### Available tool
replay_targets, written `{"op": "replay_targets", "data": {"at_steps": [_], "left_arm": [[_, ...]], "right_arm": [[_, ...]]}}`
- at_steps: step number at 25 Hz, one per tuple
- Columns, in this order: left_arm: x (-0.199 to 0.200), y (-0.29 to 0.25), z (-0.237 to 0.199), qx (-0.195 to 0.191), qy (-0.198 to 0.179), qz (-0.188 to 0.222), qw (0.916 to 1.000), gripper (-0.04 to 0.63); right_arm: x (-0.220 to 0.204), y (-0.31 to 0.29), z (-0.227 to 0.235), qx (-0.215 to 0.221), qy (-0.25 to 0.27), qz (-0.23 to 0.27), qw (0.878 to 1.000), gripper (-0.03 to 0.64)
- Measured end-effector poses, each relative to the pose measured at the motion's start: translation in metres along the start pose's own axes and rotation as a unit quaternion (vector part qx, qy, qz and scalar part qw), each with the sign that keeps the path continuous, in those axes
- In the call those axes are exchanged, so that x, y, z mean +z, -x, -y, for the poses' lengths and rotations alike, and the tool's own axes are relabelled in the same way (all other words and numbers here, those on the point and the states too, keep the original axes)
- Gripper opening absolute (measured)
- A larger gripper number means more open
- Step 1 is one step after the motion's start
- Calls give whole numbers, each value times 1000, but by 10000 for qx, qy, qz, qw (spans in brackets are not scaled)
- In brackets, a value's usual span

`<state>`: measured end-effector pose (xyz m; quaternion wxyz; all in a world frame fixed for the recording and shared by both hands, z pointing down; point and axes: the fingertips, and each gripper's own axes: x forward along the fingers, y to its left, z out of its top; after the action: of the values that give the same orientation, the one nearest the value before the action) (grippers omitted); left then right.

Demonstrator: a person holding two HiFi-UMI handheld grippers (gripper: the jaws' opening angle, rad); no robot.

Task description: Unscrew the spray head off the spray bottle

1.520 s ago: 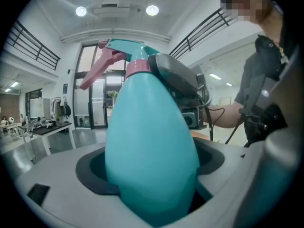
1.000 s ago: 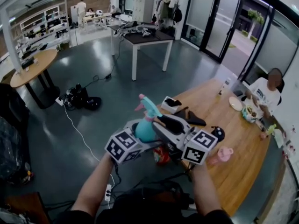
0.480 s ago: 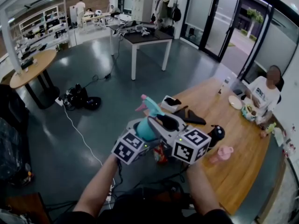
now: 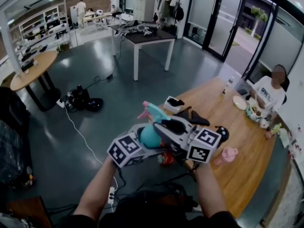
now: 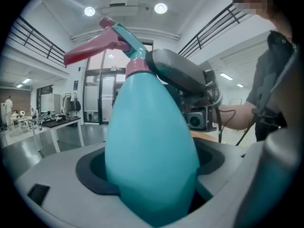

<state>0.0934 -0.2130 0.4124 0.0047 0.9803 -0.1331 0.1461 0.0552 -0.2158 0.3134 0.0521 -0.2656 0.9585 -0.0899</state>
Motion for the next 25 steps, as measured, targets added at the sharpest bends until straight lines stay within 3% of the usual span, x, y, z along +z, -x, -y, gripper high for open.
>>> {"op": "replay_targets", "data": {"at_steps": [4,7,11,16,19,25], "left_arm": [[6,4,19,-506,-88,202,9985,453],[10,5,21,-584,-42,328,9977,453],[3,1,-4,223,46,96,9997,453],[-10,1,-39,1213,320,-165,9920,453],[-15,6,-48,1538,426,-208,9870,453],[-15,2,-50,1769,443,-228,9830,453]], "right_arm": [[4,10,-13,721,-9,120,9973,137],[6,9,-16,864,38,150,9961,137],[3,5,-4,250,202,65,9995,143],[1,2,9,-557,311,-77,9979,141],[0,-6,9,-821,277,-196,9960,143],[-1,-10,18,-1346,156,-350,9902,141]]}}
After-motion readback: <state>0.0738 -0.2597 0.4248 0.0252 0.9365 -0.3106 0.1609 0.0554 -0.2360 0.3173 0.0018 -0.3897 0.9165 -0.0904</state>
